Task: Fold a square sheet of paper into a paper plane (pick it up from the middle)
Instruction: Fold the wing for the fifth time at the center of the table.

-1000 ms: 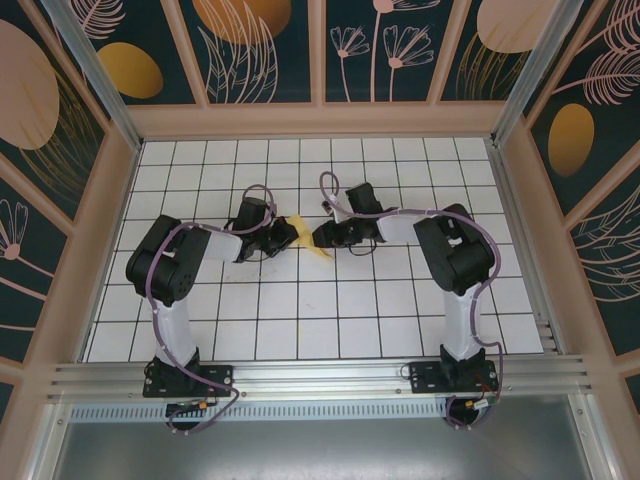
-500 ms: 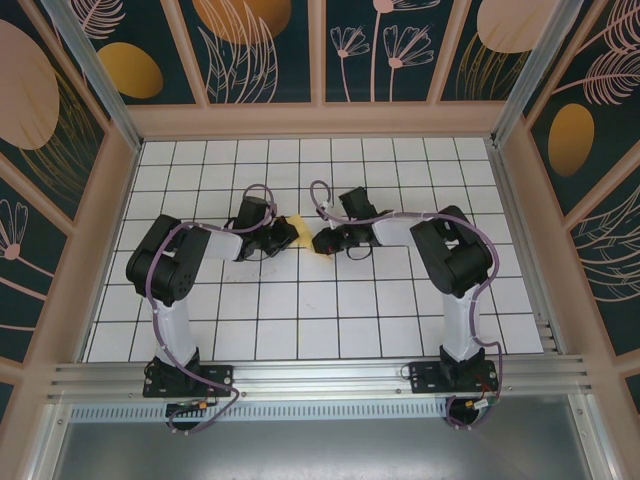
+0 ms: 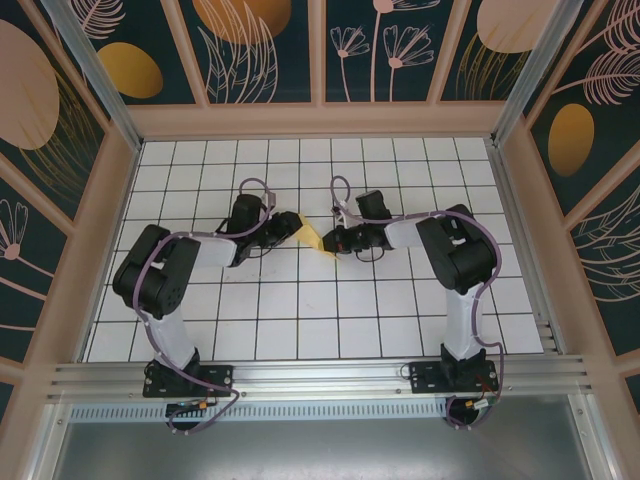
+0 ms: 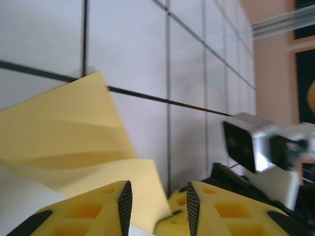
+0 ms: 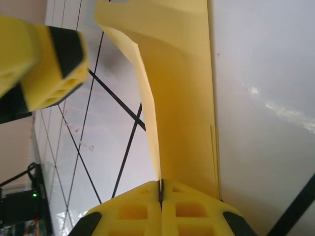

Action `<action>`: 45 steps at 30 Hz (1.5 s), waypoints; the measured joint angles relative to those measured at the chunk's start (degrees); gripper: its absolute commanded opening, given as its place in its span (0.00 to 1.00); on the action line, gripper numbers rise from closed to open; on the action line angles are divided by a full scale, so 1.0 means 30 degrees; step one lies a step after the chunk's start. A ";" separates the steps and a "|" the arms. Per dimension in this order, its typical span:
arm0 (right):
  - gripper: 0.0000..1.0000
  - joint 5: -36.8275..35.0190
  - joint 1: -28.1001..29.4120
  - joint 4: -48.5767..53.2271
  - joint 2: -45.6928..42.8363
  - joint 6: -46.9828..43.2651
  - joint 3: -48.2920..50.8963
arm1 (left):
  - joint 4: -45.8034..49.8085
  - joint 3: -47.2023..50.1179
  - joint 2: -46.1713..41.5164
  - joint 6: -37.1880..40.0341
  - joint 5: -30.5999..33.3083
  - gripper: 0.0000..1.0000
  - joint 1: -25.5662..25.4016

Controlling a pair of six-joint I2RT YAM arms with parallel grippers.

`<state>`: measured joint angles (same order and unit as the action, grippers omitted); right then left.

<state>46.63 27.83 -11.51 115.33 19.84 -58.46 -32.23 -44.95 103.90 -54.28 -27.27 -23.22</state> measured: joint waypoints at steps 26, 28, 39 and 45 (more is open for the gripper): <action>0.00 0.0357 -0.0124 -0.0539 0.0765 0.3461 -0.0138 | -0.1537 0.0474 0.1450 -0.0146 0.0248 0.14 -0.1661; 0.00 0.0386 -0.0131 -0.0452 0.0823 0.3599 -0.0219 | -0.1625 0.0605 0.1457 -0.0189 0.0262 0.14 -0.1661; 0.00 0.0444 -0.0182 0.0182 0.1005 0.4590 -0.0612 | -0.1851 0.1144 0.1938 -0.0423 0.0240 0.13 -0.1734; 0.00 0.0532 -0.0233 0.0459 0.1086 0.4685 -0.0772 | -0.1836 0.0634 0.2317 -0.0423 0.0255 0.11 -0.1763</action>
<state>48.23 27.14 -10.13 118.58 33.89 -60.77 -37.74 -43.05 110.85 -55.55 -26.50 -28.51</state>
